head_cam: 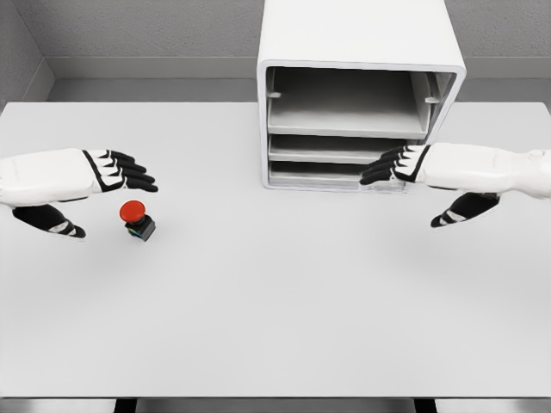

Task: Slide open multi-storey tabletop storage cabinets and put open load switch and slide close multi-storey tabletop storage cabinets

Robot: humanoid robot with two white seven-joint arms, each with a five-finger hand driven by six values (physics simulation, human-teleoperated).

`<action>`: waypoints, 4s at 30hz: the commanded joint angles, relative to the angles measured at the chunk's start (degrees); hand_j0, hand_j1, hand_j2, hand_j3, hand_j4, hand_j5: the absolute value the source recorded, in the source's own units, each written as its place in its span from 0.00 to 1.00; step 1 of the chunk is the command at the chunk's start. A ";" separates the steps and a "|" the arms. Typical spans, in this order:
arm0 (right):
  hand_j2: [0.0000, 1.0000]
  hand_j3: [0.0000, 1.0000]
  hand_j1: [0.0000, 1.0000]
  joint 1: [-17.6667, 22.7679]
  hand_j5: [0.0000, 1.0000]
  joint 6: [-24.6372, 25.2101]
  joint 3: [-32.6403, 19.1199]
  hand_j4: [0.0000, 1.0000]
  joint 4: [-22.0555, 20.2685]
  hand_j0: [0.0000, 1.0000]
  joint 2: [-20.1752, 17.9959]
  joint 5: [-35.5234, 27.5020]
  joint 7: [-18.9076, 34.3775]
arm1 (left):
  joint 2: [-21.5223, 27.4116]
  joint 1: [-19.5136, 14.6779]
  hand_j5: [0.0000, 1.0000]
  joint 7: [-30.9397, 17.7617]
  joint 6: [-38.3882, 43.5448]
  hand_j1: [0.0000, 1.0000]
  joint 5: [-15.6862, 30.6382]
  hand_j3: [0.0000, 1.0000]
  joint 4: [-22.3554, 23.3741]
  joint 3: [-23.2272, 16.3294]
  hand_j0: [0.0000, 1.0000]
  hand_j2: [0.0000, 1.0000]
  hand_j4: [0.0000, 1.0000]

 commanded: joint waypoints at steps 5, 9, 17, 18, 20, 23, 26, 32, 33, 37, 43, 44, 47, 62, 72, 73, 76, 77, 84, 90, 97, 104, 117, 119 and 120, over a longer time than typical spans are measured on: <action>1.00 1.00 1.00 -2.11 1.00 0.09 0.07 1.00 0.12 1.00 -0.43 -0.67 -0.98 | -2.85 0.00 1.00 -0.12 0.16 1.00 -2.13 1.00 1.16 -0.57 1.00 1.00 1.00; 1.00 1.00 1.00 -2.11 1.00 0.09 0.07 1.00 0.21 1.00 -1.22 -0.67 -6.26 | -5.49 0.26 1.00 -0.12 0.16 1.00 -5.03 1.00 5.20 -0.74 1.00 1.00 1.00; 1.00 1.00 1.00 -3.42 1.00 0.09 0.16 1.00 -0.05 1.00 3.26 -0.67 0.78 | -9.45 -0.88 1.00 -0.12 0.16 1.00 -6.96 1.00 9.68 -2.41 1.00 1.00 1.00; 1.00 1.00 1.00 -4.13 1.00 0.09 0.24 1.00 -0.32 1.00 3.44 -0.58 0.86 | -9.53 -1.05 1.00 -0.12 0.16 1.00 -6.96 1.00 10.12 -2.50 1.00 1.00 1.00; 1.00 1.00 1.00 -5.88 1.00 0.09 0.24 1.00 -0.58 1.00 4.23 -0.58 0.95 | -10.76 -1.23 1.00 -0.12 0.16 1.00 -9.16 1.00 11.44 -2.59 1.00 1.00 1.00; 1.00 1.00 1.00 -7.03 1.00 0.09 0.51 1.00 -0.58 1.00 6.60 -0.58 2.53 | -11.12 -1.49 1.00 -0.12 0.16 1.00 -9.60 1.00 11.44 -3.73 1.00 1.00 1.00; 1.00 1.00 1.00 -7.03 1.00 0.09 0.59 1.00 -0.58 1.00 8.27 -0.67 3.15 | -12.26 -2.02 1.00 -0.12 0.16 1.00 -9.78 1.00 11.53 -5.05 1.00 1.00 1.00; 1.00 1.00 1.00 -7.03 1.00 0.09 0.42 1.00 -0.14 1.00 11.61 -0.93 5.17 | -13.23 -2.99 1.00 -0.12 0.16 1.00 -10.30 1.00 14.96 -5.84 1.00 1.00 1.00; 1.00 1.00 1.00 -7.12 1.00 0.09 0.24 1.00 -0.14 1.00 11.70 -0.93 6.75 | -13.23 -3.16 1.00 -0.12 0.16 1.00 -10.30 1.00 15.22 -6.10 1.00 1.00 1.00; 1.00 1.00 1.00 -7.55 1.00 0.09 -0.11 1.00 -0.05 1.00 11.79 -1.29 7.10 | -13.93 -3.87 1.00 -0.12 0.16 1.00 -10.57 1.00 17.15 -6.28 1.00 1.00 1.00; 1.00 1.00 1.00 -9.14 1.00 11.62 -0.11 1.00 0.30 1.00 13.19 -1.55 8.42 | -15.51 -4.04 1.00 -0.12 0.16 1.00 -10.74 1.00 18.03 -8.12 1.00 1.00 1.00; 1.00 1.00 1.00 -9.14 1.00 14.17 -0.02 1.00 0.65 1.00 14.25 -1.55 8.51 | -15.42 -4.04 1.00 -0.12 0.16 1.00 -10.66 1.00 18.03 -8.12 1.00 1.00 1.00; 1.00 1.00 1.00 -9.40 1.00 18.04 -0.02 1.00 1.26 1.00 14.86 -1.55 9.21 | -15.16 -4.04 0.88 -0.12 0.16 0.88 -10.57 0.88 18.47 -8.12 0.88 0.88 0.88; 1.00 1.00 1.00 -9.67 1.00 23.58 0.86 1.00 6.10 1.00 17.50 -1.29 10.00 | -14.90 -4.22 0.52 -0.12 0.16 0.52 -10.57 0.52 21.02 -8.04 0.52 0.52 0.52; 1.00 1.00 1.00 -9.84 1.00 22.79 0.95 1.00 12.16 1.00 19.26 -0.76 10.09 | -14.90 -4.13 0.40 -0.12 0.16 0.40 -10.22 0.40 20.41 -9.35 0.40 0.40 0.40; 1.00 1.00 1.00 -9.93 1.00 22.79 0.95 1.00 12.16 1.00 19.26 -0.50 10.00 | -14.90 -4.22 0.40 -0.12 0.16 0.40 -9.95 0.40 20.32 -9.09 0.40 0.40 0.40; 1.00 1.00 1.00 -9.67 1.00 22.79 0.86 1.00 12.16 1.00 19.26 1.44 9.83 | -14.90 -5.18 0.40 -0.12 0.16 0.40 -7.67 0.40 16.98 -8.48 0.40 0.40 0.40; 1.00 1.00 1.00 -9.58 1.00 22.79 0.86 1.00 12.16 1.00 19.26 2.23 9.83 | -14.81 -5.45 0.40 -0.12 0.16 0.40 -6.70 0.40 15.31 -8.39 0.40 0.40 0.40; 1.00 1.00 1.00 -9.40 1.00 22.79 0.95 1.00 12.16 1.00 19.34 6.36 9.83 | -14.28 -6.77 0.40 -0.12 0.16 0.40 -3.54 0.40 10.30 -7.42 0.40 0.40 0.40; 1.00 1.00 1.00 -9.49 1.00 21.65 1.91 1.00 9.70 1.00 19.26 8.21 10.09 | -14.28 -8.44 0.40 -0.12 0.16 0.40 -1.52 0.40 6.96 -6.54 0.40 0.40 0.40; 1.00 1.00 1.00 -9.14 1.00 19.10 2.53 1.00 7.07 1.00 18.55 8.21 10.18 | -14.28 -11.78 0.41 -0.12 0.16 0.41 0.15 0.41 5.38 -6.54 0.41 0.41 0.41; 1.00 1.00 1.00 -7.20 1.00 15.14 2.44 1.00 3.99 1.00 13.81 8.21 10.18 | -15.07 -14.59 0.41 -0.12 0.16 0.41 0.33 0.41 5.38 -6.72 0.41 0.41 0.41; 1.00 1.00 1.00 -7.64 1.00 5.30 1.74 1.00 0.12 1.00 9.85 7.68 10.00 | -20.17 -16.26 0.41 -0.12 0.16 0.41 -1.52 0.41 3.79 -7.16 0.41 0.41 0.41; 1.00 1.00 1.00 -7.64 1.00 6.44 1.65 1.00 0.30 1.00 9.85 5.40 9.92 | -20.17 -16.87 0.41 -0.12 0.16 0.41 -1.60 0.41 3.97 -7.33 0.41 0.41 0.41; 1.00 1.00 1.00 -7.56 1.00 8.19 1.65 1.00 0.30 1.00 9.94 4.25 10.00 | -20.26 -17.05 0.41 -0.12 0.16 0.41 -1.60 0.41 4.23 -7.33 0.41 0.41 0.41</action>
